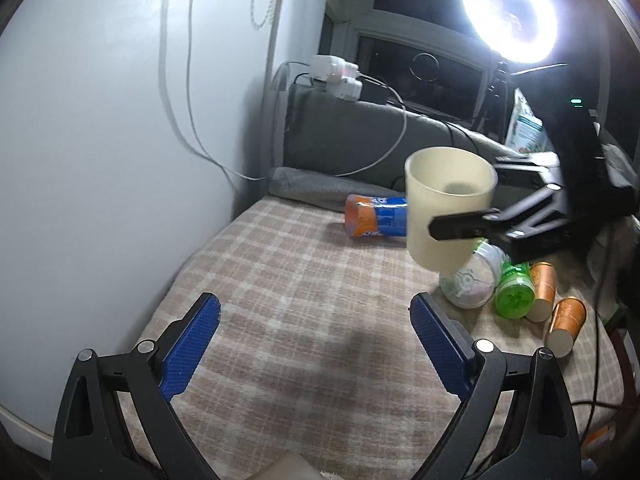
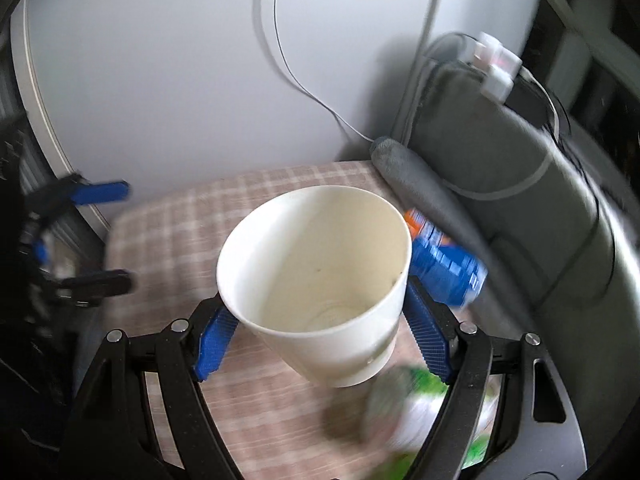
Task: Flip cup upright
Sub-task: 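Lift the white cup with the right gripper and rotate it upright, then lower the upright white cup onto the table with the right gripper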
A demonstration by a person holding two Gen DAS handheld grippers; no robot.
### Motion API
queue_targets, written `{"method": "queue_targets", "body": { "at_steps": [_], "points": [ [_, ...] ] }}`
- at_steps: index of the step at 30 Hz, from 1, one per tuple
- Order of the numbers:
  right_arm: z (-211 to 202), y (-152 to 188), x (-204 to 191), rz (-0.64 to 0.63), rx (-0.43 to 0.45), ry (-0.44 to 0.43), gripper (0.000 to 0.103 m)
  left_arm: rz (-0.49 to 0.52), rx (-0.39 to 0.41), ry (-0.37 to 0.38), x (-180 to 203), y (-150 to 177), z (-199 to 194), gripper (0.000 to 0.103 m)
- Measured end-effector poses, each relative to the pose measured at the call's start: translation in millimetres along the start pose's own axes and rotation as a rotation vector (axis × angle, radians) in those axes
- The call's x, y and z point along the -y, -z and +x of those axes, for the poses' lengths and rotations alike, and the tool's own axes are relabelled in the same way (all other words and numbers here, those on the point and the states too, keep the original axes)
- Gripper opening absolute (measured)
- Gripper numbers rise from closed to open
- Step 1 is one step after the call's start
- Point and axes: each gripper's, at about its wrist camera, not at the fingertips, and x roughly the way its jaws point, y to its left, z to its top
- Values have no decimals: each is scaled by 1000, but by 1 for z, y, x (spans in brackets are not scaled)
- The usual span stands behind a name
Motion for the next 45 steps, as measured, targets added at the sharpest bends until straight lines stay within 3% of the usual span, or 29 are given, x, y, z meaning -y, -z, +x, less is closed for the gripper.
{"method": "queue_targets", "body": {
  "at_steps": [8, 11, 19, 25, 38, 41, 45],
  "points": [
    [-36, 68, 3, 375, 27, -115, 80, 21, -6, 28, 18, 5, -4, 96],
    [-44, 99, 10, 554, 28, -202, 81, 31, -60, 76, 24, 10, 3, 96],
    [-37, 174, 29, 881, -1, -309, 81, 37, -182, 200, 46, 19, 20, 95],
    [-21, 191, 40, 975, -44, -290, 81, 61, -231, 279, 66, 20, 24, 95],
    [-2, 182, 54, 982, -41, -231, 81, 88, -329, 387, 90, 20, 35, 87],
    [-12, 184, 55, 979, -17, -208, 81, 53, -376, 439, 93, 16, 42, 87],
    [-41, 190, 49, 950, 43, -114, 81, -8, -441, 512, 99, 9, 57, 87]
  ]
}}
